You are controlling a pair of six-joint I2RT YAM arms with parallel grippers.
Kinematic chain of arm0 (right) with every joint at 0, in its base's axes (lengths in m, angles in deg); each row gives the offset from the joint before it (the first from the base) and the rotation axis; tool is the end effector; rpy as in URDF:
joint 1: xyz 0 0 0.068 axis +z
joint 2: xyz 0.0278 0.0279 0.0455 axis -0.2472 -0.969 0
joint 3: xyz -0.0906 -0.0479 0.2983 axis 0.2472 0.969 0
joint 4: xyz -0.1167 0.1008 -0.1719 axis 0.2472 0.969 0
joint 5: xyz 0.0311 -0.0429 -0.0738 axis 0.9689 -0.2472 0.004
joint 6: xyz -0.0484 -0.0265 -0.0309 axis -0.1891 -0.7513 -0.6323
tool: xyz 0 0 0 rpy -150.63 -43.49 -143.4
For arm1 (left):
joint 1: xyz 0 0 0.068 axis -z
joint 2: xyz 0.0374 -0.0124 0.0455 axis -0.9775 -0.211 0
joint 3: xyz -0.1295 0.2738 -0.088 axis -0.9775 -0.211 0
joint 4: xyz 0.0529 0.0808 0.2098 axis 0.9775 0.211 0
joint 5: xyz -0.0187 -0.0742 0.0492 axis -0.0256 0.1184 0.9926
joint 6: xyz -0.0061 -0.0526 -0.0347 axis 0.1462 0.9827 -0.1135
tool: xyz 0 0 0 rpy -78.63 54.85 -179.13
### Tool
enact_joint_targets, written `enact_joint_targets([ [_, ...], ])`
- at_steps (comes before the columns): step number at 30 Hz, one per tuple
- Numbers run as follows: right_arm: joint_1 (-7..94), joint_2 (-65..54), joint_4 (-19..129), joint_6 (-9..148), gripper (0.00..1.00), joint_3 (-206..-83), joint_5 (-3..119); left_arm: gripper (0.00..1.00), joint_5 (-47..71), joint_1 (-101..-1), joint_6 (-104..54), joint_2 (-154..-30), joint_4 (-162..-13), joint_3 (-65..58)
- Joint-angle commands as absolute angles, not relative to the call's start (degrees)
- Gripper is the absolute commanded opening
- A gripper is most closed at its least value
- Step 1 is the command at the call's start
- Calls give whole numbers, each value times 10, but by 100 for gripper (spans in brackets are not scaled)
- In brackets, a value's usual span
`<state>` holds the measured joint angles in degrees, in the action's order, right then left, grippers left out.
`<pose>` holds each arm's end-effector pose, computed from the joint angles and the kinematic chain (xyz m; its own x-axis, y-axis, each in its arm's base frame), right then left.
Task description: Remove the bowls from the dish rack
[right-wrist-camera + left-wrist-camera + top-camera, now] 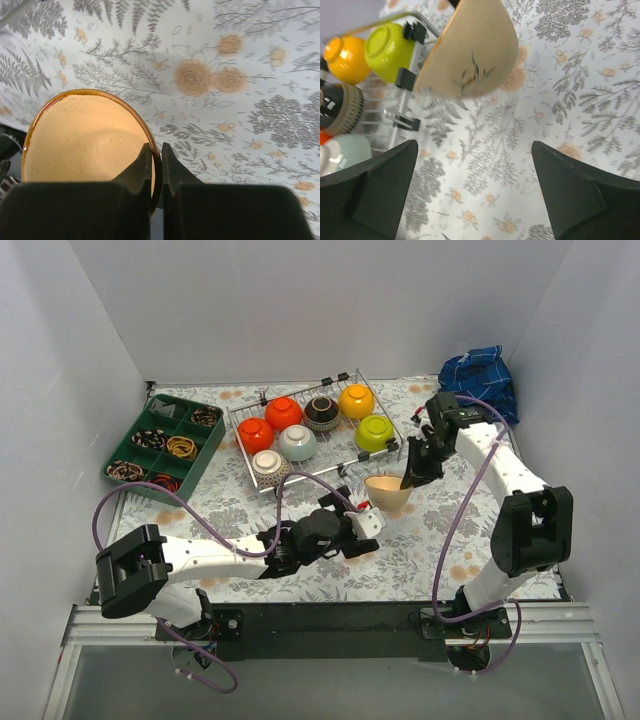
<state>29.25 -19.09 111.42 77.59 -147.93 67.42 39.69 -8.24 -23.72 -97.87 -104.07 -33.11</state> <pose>0.2889 0.0916 0.3057 -0.9745 -0.0095 -0.2243 -0.0875 0.9361 0.3406 0.1157 -0.2652 0.2904 -0.2953 0.1683 -0.9405 0.7289 0.6761 -0.1079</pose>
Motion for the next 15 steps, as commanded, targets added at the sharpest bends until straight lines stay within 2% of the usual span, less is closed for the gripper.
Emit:
enact_joint_targets([
  [1, 258, -125, 1048, 811, 1, -1437, 637, 98, 397, -83, -71, -937, -949, -303],
  [5, 224, -79, 973, 823, 1, -1399, 595, 98, 420, -86, 80, -911, -884, -298],
  [11, 208, -16, 880, 809, 1, -1338, 453, 98, 400, -121, 221, -890, -764, -265],
  [15, 170, 20, 820, 811, 1, -1280, 418, 98, 342, -208, 277, -867, -697, -247],
])
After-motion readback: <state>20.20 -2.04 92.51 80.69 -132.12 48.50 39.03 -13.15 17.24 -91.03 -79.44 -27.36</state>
